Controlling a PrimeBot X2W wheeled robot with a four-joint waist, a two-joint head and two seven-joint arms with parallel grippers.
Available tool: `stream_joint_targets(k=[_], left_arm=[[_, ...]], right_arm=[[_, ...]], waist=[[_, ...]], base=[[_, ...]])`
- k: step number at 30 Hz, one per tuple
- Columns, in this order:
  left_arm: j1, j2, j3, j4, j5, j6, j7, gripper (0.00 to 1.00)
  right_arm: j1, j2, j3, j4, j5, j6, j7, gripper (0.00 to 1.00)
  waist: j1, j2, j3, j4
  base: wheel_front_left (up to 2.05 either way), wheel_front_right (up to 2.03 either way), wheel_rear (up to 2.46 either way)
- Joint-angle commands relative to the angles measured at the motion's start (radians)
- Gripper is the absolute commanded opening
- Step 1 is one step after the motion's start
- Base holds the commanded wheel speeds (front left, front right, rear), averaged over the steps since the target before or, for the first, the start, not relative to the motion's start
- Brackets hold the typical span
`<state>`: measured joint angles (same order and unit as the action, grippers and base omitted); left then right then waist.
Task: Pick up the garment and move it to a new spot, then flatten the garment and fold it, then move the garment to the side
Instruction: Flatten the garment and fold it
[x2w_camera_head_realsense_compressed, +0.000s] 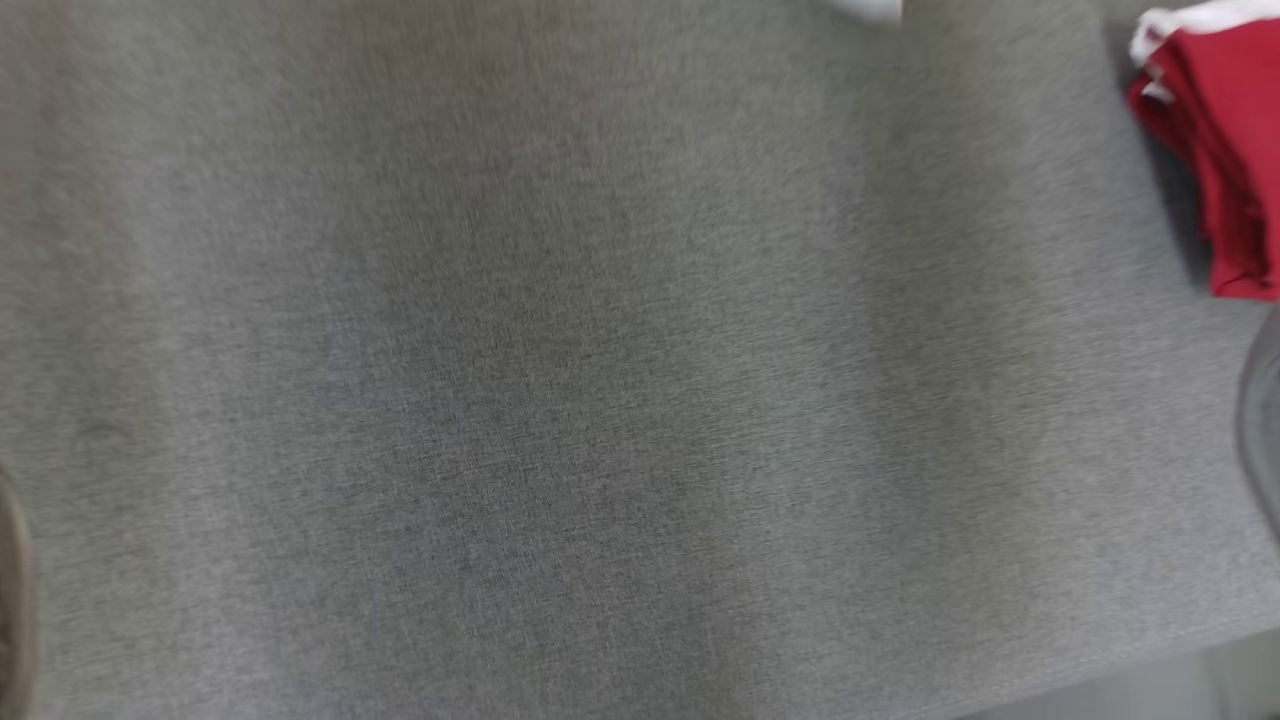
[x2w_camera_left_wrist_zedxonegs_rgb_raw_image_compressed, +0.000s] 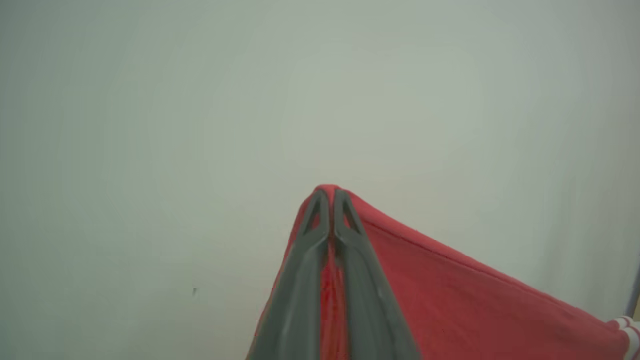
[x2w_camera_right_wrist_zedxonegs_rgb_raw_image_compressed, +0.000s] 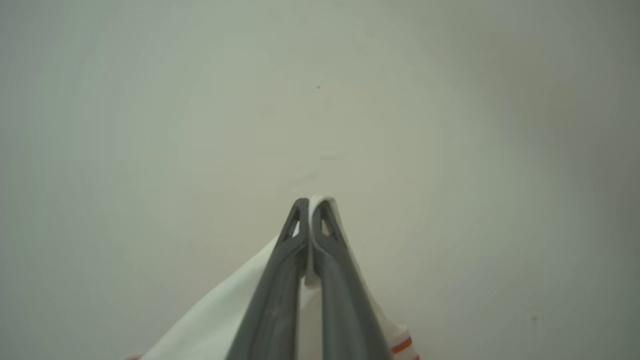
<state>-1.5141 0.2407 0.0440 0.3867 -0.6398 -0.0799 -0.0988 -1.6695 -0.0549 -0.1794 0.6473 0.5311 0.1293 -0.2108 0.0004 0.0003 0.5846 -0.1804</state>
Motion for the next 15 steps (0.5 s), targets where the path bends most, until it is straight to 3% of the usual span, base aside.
stream_joint_targets(k=[1,8,15], left_arm=[[-0.03,0.012,0.008,0.008,0.013,-0.007,-0.037,0.0],[-0.08,0.026,-0.005,0.017,0.012,-0.043,-0.154,0.0],[0.116,0.043,-0.098,0.035,-0.038,-0.05,-0.167,0.0]], right_arm=[[-0.033,0.003,0.003,-0.002,0.0,0.002,-0.021,0.0],[-0.09,-0.037,0.072,-0.056,-0.052,0.002,-0.054,0.0],[0.064,-0.114,0.303,-0.088,-0.063,0.002,-0.053,0.0]], waist=[[-0.0004,-0.0003,0.078,0.002],[-0.0004,-0.0003,0.118,0.006],[-0.0004,-0.0003,0.136,0.029]], base=[[0.0,0.0,0.0],[0.0,0.0,0.0],[0.0,0.0,0.0]])
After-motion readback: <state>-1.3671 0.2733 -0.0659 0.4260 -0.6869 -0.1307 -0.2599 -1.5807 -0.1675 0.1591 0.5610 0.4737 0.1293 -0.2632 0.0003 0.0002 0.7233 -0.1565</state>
